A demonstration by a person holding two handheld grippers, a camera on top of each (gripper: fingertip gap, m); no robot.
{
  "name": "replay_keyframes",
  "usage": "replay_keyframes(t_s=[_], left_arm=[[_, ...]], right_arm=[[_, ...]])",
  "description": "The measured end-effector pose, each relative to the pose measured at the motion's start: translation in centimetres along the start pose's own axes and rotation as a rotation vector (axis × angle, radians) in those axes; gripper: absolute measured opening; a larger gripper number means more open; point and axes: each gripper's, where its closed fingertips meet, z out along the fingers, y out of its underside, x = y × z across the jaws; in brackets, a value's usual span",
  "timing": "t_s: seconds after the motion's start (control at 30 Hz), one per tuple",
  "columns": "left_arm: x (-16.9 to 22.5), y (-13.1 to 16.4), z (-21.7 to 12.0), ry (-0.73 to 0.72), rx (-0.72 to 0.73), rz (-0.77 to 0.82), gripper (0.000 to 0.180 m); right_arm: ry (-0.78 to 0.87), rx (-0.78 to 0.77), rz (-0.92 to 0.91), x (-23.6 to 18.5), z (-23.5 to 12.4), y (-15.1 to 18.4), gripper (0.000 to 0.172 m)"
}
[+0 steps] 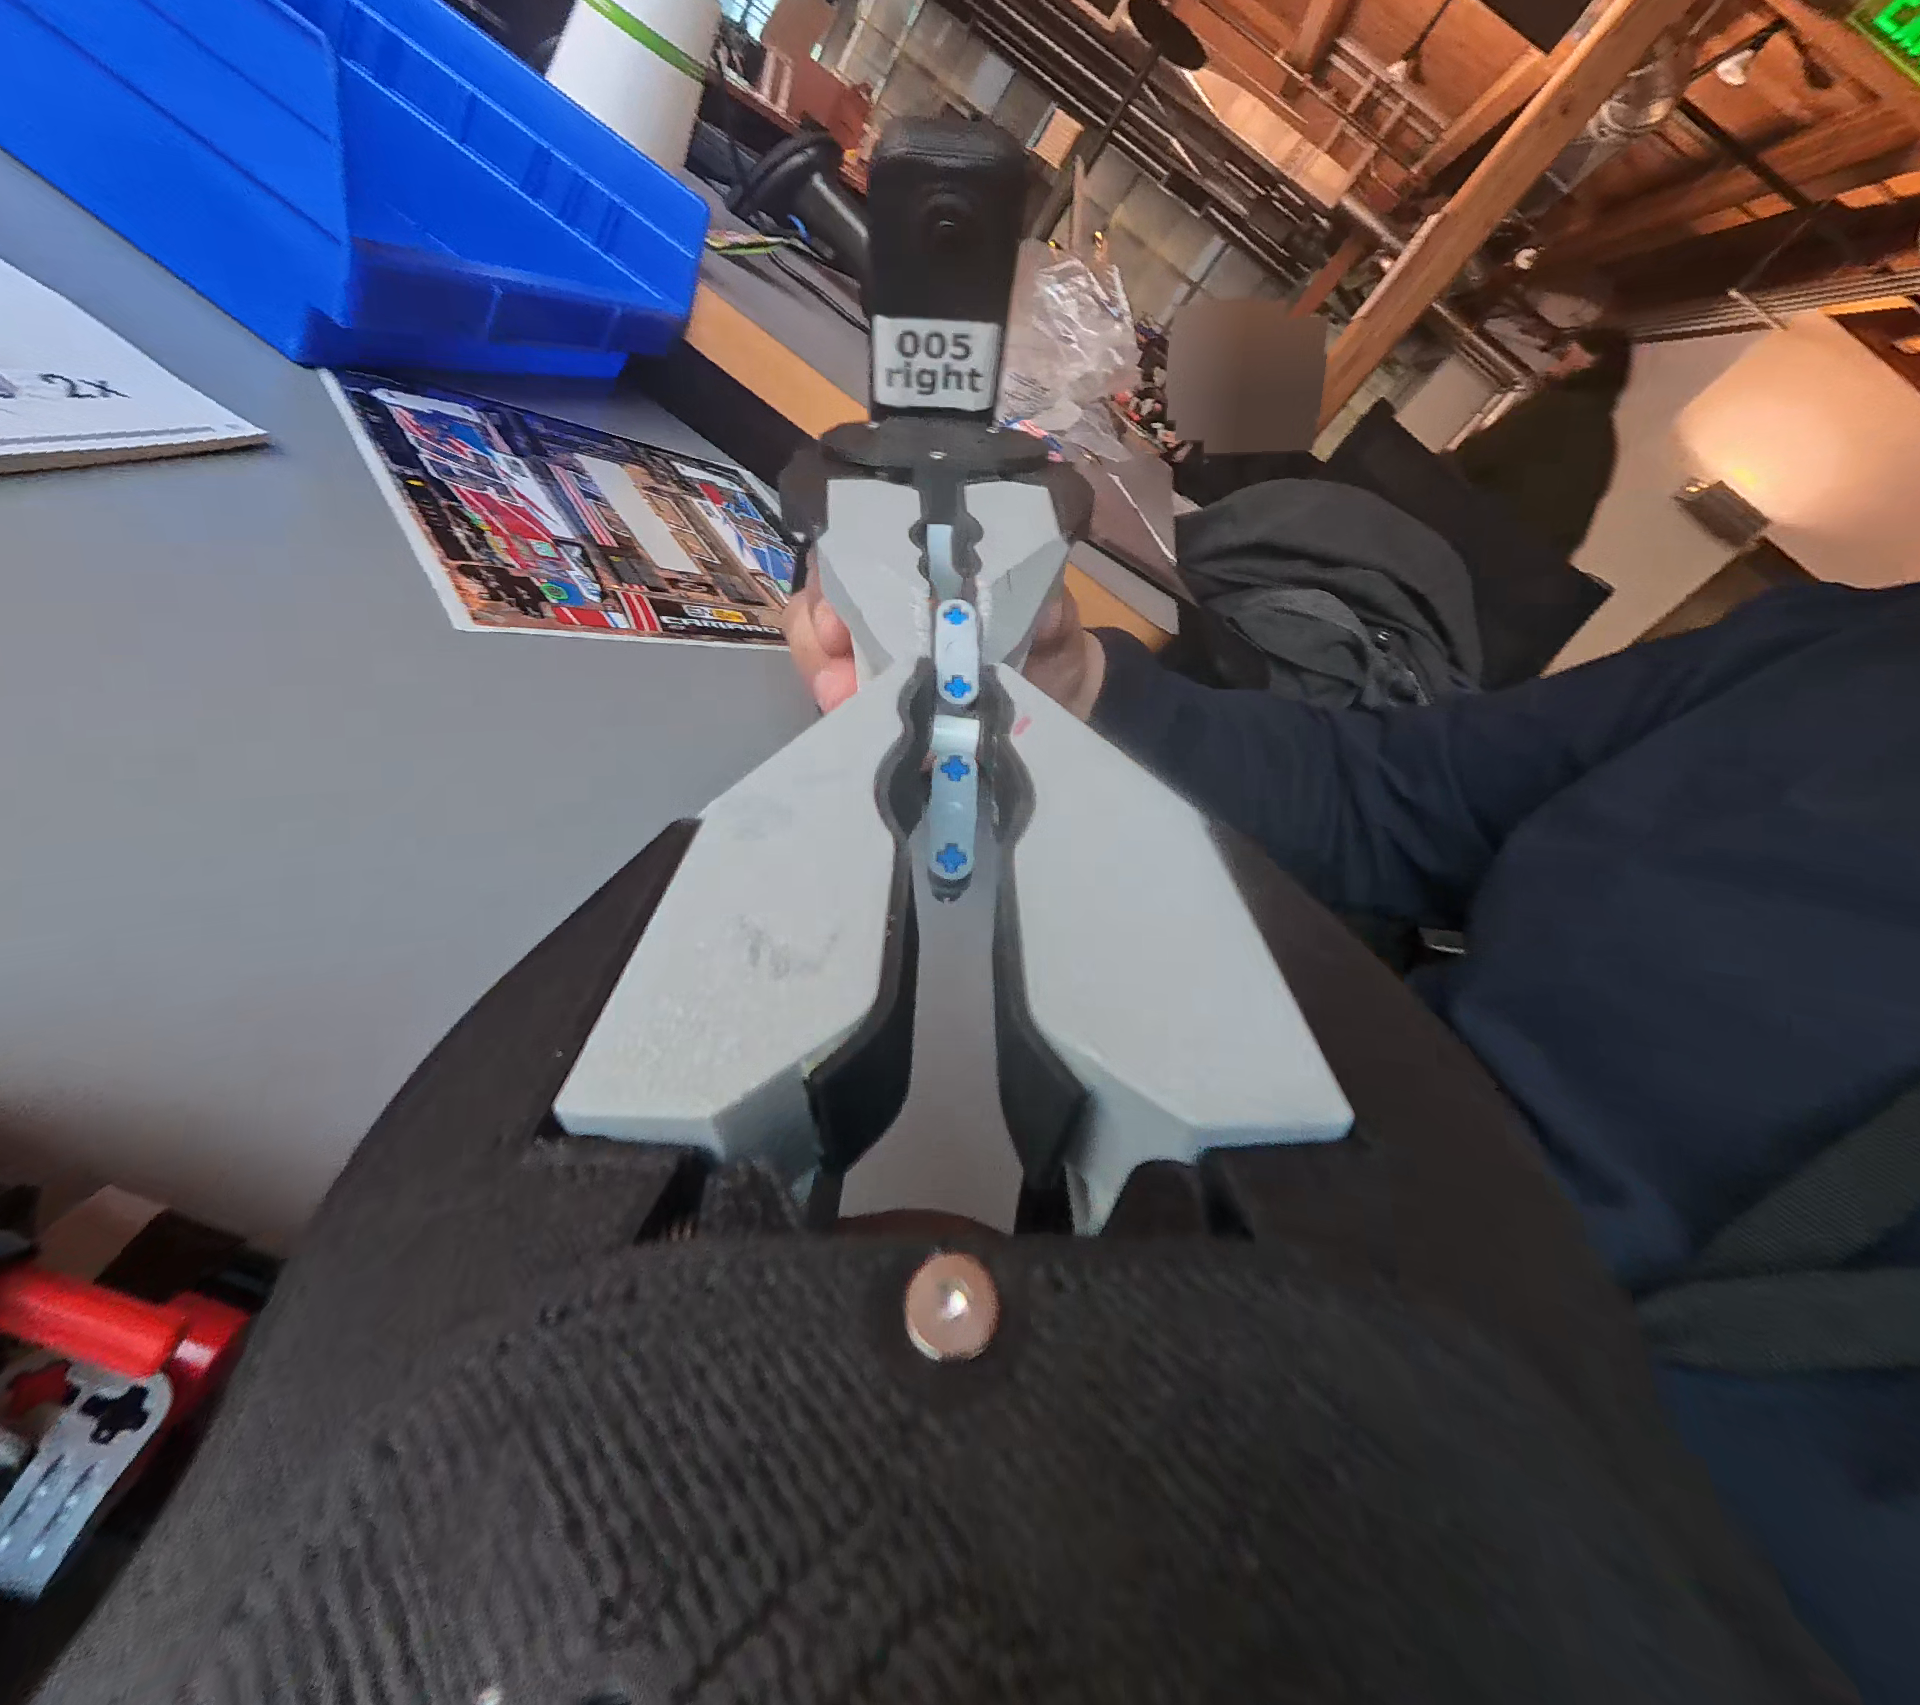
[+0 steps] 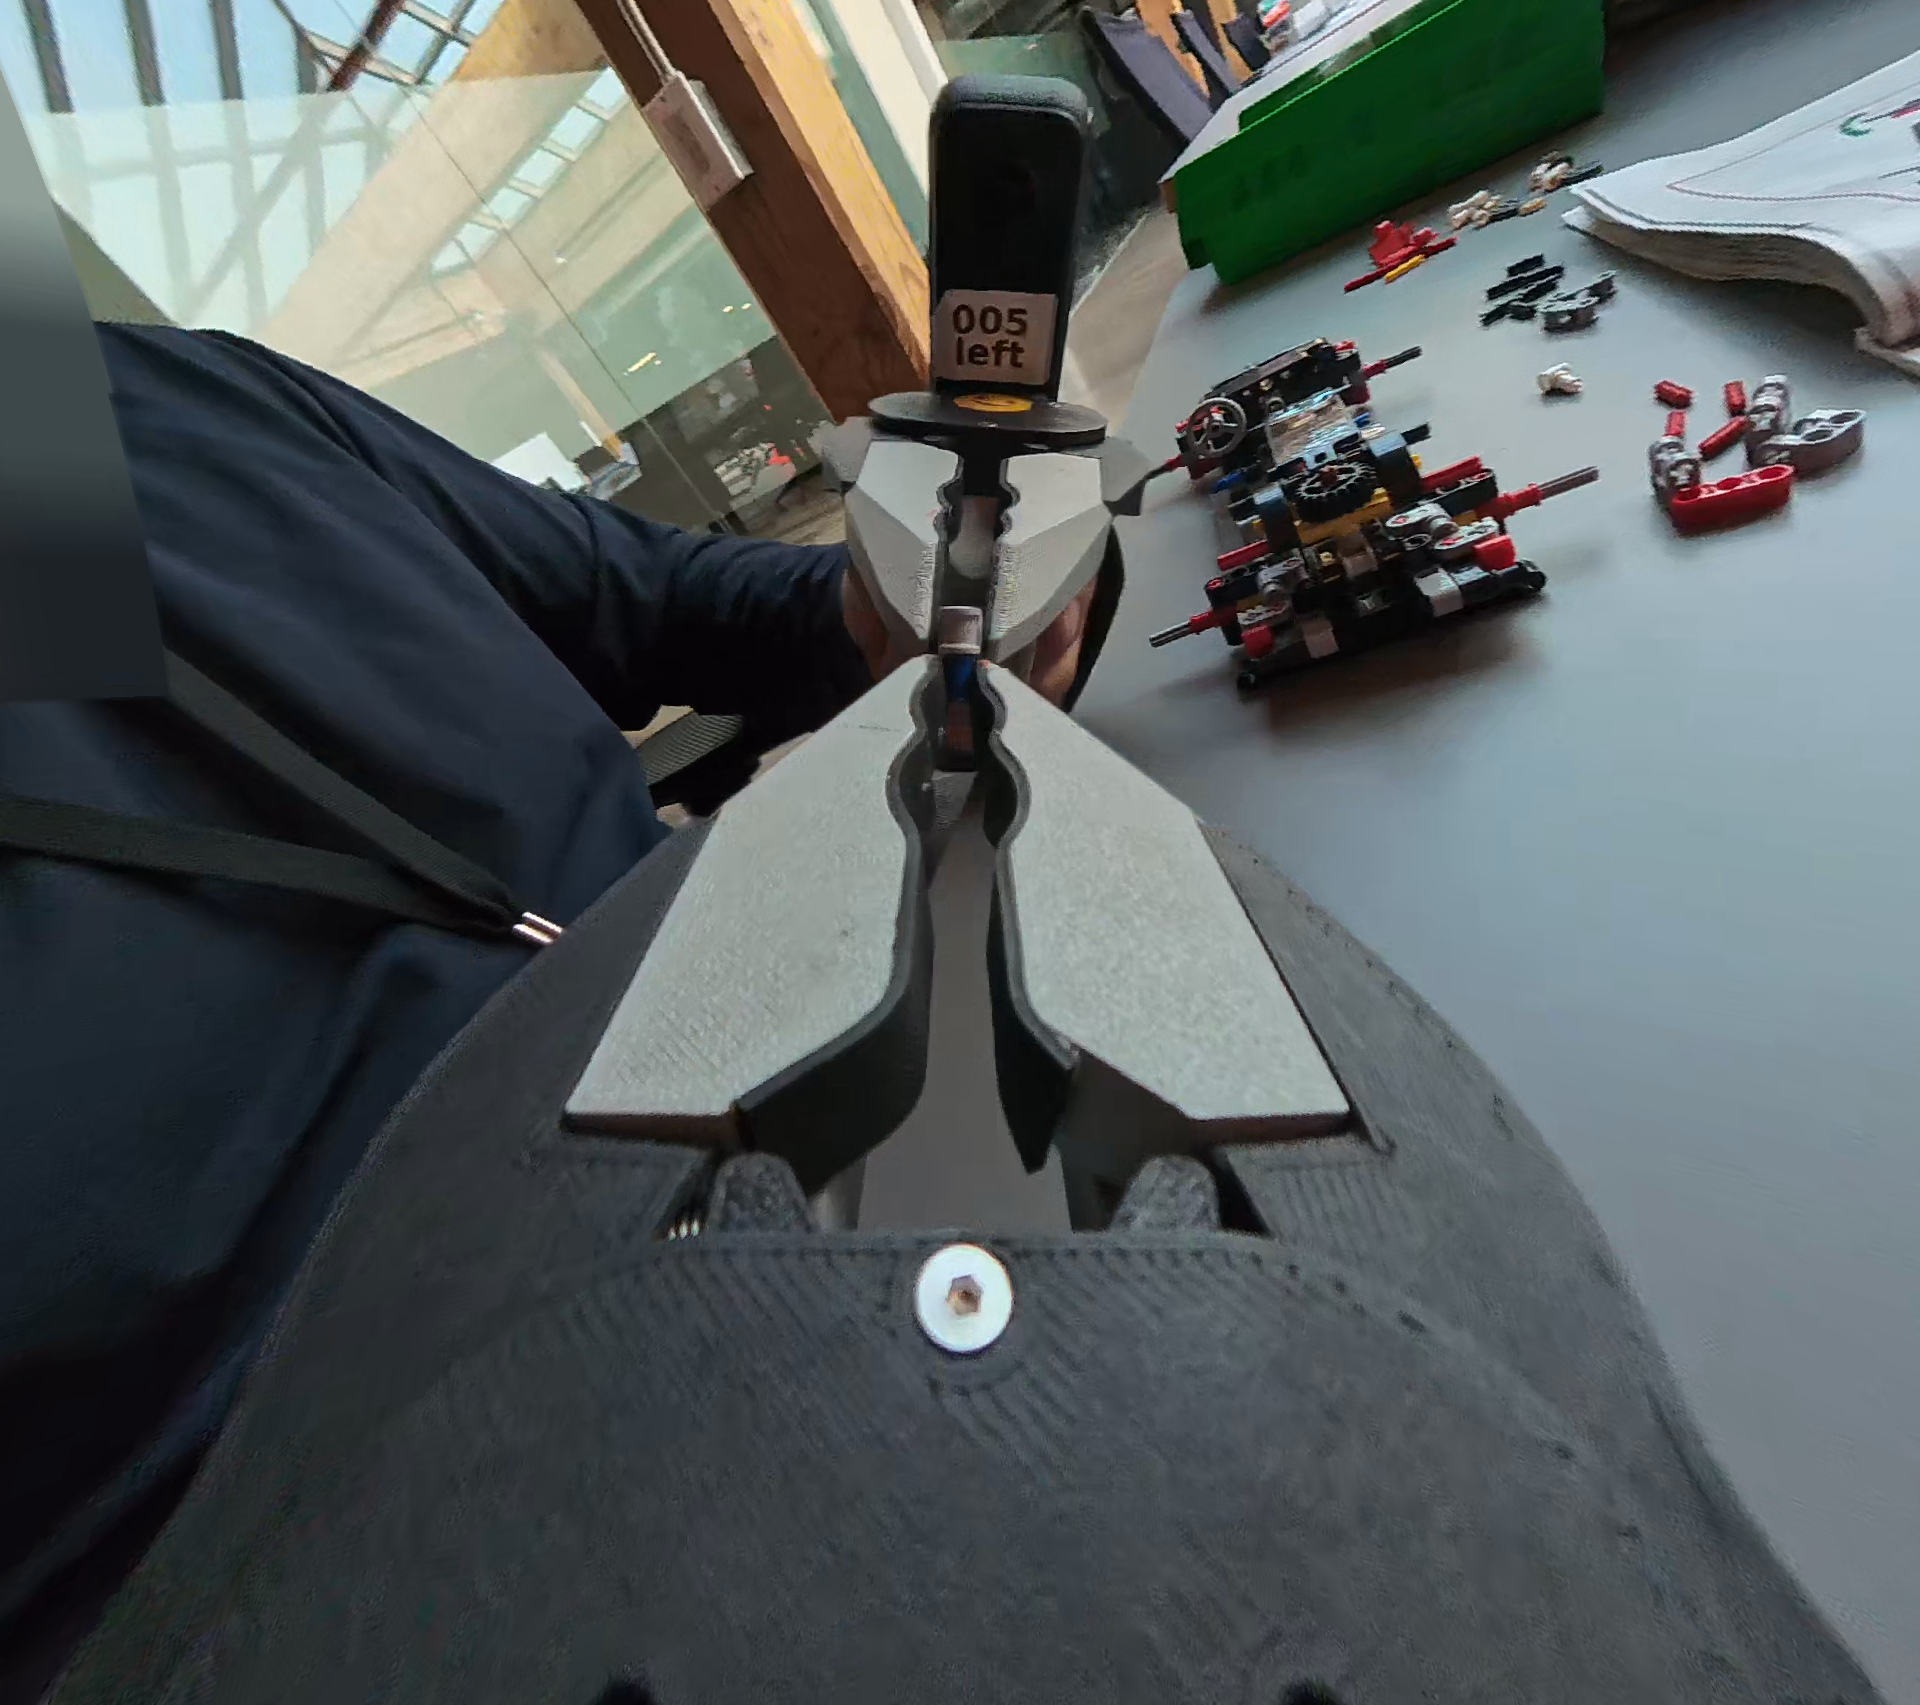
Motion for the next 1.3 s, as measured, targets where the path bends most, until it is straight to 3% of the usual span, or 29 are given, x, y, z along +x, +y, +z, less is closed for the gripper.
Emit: replay_keyframes(t_s=[0.13,0.37,0.47,0.6,0.7,0.8,0.87,0.93,1.07,1.17,1.3], left_arm=[[0.8,0.7,-0.1,0.073,-0.078,-0.029,0.005],[-2.1,0.3,-0.3,-0.147,-0.037,-0.026,0.006],[-3.6,0.6,-0.5,-0.266,-0.008,-0.100,0.006],[-4.0,0.2,-0.8,-0.246,0.082,-0.329,0.005],[-4.2,0.1,-1.1,-0.236,0.113,-0.410,0.005],[-4.0,-0.1,-1.2,-0.301,0.088,-0.222,0.005],[-3.1,-0.9,-1.1,-0.340,0.061,-0.029,0.004],[-2.0,-1.7,-0.8,-0.319,0.054,0.051,0.005],[-0.8,-2.3,-0.7,-0.232,0.081,0.038,0.005],[0.5,-2.9,-0.6,-0.105,0.114,-0.077,0.004],[1.0,-3.0,-0.6,0.002,0.133,-0.201,0.003]], right_arm=[[-0.094,-0.005,0.039,-1.2,0.1,0.2,0.001],[0.200,-0.034,-0.103,1.7,-0.2,0.1,0.001],[0.476,-0.180,-0.336,3.7,-0.3,0.7,0.001],[0.835,-0.416,-0.826,4.8,-0.7,0.3,0.000],[0.930,-0.492,-1.024,5.0,-0.5,0.4,0.000],[0.890,-0.453,-0.936,4.9,-0.3,0.6,0.000],[0.758,-0.304,-0.713,4.2,-0.1,0.3,0.000],[0.604,-0.159,-0.513,3.0,0.0,-0.5,0.001],[0.403,-0.013,-0.305,1.3,0.2,-1.3,0.000],[0.185,0.108,-0.103,-0.4,0.3,-2.1,0.000],[0.033,0.177,0.039,-1.3,0.3,-2.4,0.000]])
